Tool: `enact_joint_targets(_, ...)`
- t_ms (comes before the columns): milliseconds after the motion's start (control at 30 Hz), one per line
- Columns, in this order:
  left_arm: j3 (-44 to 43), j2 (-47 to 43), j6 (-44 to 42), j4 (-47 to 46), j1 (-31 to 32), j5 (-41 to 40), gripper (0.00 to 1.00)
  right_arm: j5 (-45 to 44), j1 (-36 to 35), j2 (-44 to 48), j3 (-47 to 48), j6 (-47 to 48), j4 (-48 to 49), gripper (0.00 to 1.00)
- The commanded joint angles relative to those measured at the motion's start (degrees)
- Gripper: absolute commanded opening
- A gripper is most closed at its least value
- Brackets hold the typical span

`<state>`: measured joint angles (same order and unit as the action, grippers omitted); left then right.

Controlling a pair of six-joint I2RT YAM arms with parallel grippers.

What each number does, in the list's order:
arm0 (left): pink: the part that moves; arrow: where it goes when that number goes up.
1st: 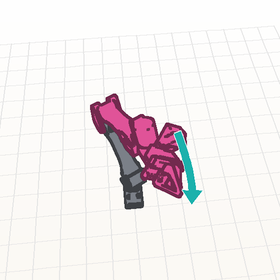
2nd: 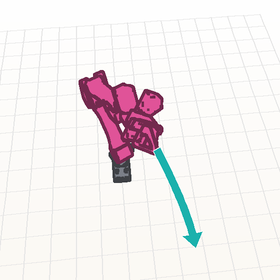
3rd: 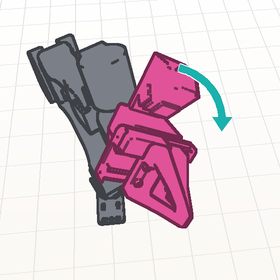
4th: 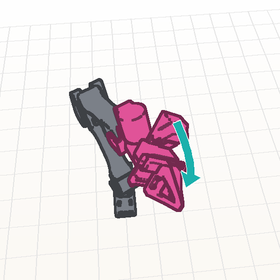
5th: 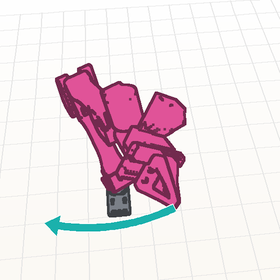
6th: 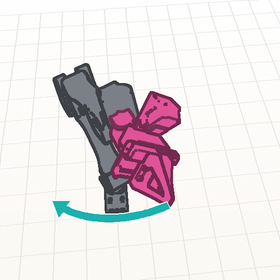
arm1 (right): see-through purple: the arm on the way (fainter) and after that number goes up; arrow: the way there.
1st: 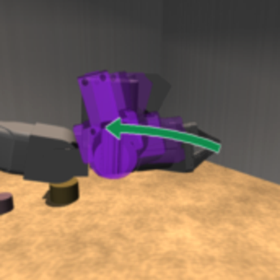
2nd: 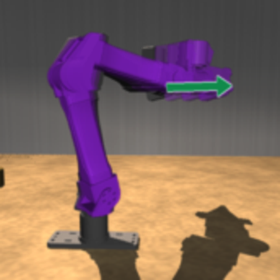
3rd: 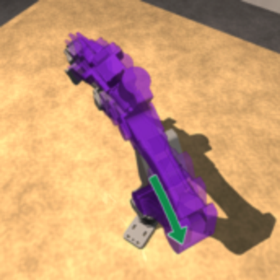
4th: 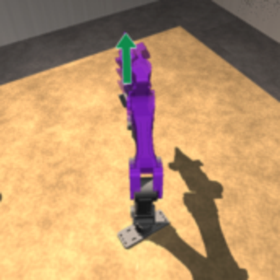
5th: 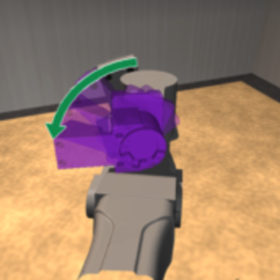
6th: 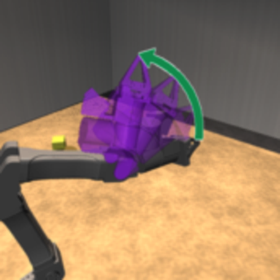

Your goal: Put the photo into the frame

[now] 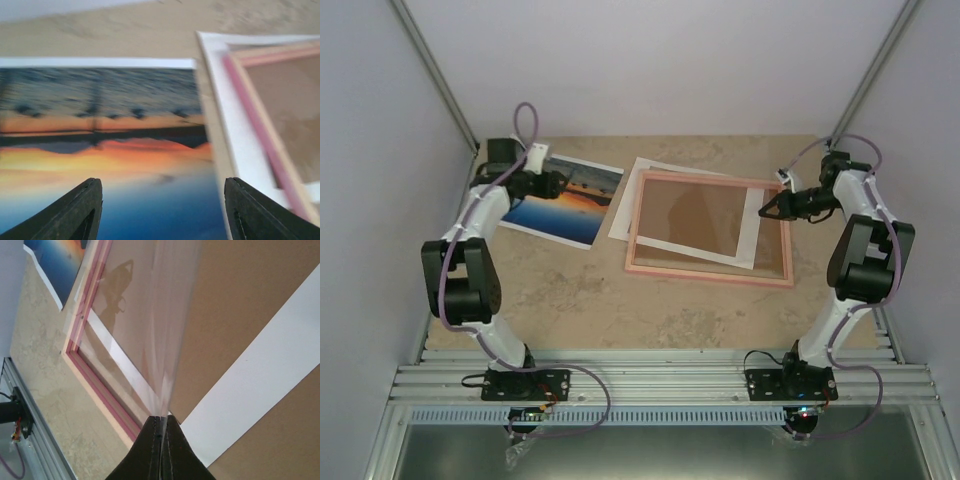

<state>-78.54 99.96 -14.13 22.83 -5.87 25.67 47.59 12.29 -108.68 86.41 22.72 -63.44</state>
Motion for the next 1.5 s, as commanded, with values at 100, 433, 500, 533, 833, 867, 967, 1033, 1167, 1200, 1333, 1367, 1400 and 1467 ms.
enact_joint_targets(100, 10.26, -2.52, 13.43, -8.8, 10.42, 7.67, 0.67, -3.44, 0.2, -5.48, 7.18, 3.78, -5.68, 0.01)
enact_joint_targets(433, 13.71, 2.13, 21.66, -14.18, 20.8, 5.01, 0.65, -5.93, 0.48, -7.01, 7.93, 5.63, -9.23, 0.0)
enact_joint_targets(500, 14.64, 2.69, 21.95, -14.87, 21.87, 5.08, 0.64, -6.23, 0.78, -7.43, 8.6, 5.73, -9.76, 0.01)
enact_joint_targets(533, 14.94, 2.79, 22.0, -15.03, 22.4, 4.89, 0.64, -6.36, 0.89, -7.68, 9.03, 5.76, -10.1, 0.01)
enact_joint_targets(833, 15.73, 3.74, 21.46, -15.02, 23.53, 2.97, 0.62, -7.96, 1.35, -9.49, 10.83, 5.06, -11.19, 0.0)
enact_joint_targets(867, 15.7, 3.77, 21.4, -15.07, 23.53, 2.72, 0.62, -8.22, 1.41, -9.4, 10.73, 5.05, -11.1, 0.0)
enact_joint_targets(967, 15.45, 4.37, 21.31, -14.95, 23.67, 2.16, 0.62, -8.85, 1.72, -9.14, 10.53, 4.88, -10.83, 0.0)
enact_joint_targets(1033, 15.2, 4.81, 21.3, -14.83, 23.75, 1.84, 0.62, -9.27, 1.97, -9.03, 10.34, 4.8, -10.7, 0.01)
enact_joint_targets(1167, 14.74, 5.6, 21.25, -14.53, 24.1, 1.38, 0.61, -8.67, 2.65, -9.4, 10.6, 4.51, -10.71, 0.01)
enact_joint_targets(1200, 14.6, 5.93, 21.38, -14.49, 24.14, 1.51, 0.61, -6.76, 2.98, -9.65, 11.04, 4.67, -11.27, 0.01)
enact_joint_targets(1333, 14.48, 6.36, 21.88, -14.78, 24.49, 3.02, 0.59, -1.37, 3.17, -10.27, 11.01, 5.38, -12.73, 0.0)
enact_joint_targets(1367, 14.67, 6.26, 21.94, -15.09, 24.5, 3.67, 0.59, -0.09, 3.17, -10.31, 10.65, 5.4, -13.2, 0.01)
enact_joint_targets(1400, 14.83, 6.18, 22.14, -15.31, 24.5, 3.98, 0.59, 1.16, 3.17, -10.28, 10.0, 5.22, -13.38, 0.01)
enact_joint_targets(1467, 15.02, 6.18, 22.31, -15.45, 24.59, 4.29, 0.59, 2.8, 3.22, -9.92, 8.68, 4.83, -13.45, 0.0)
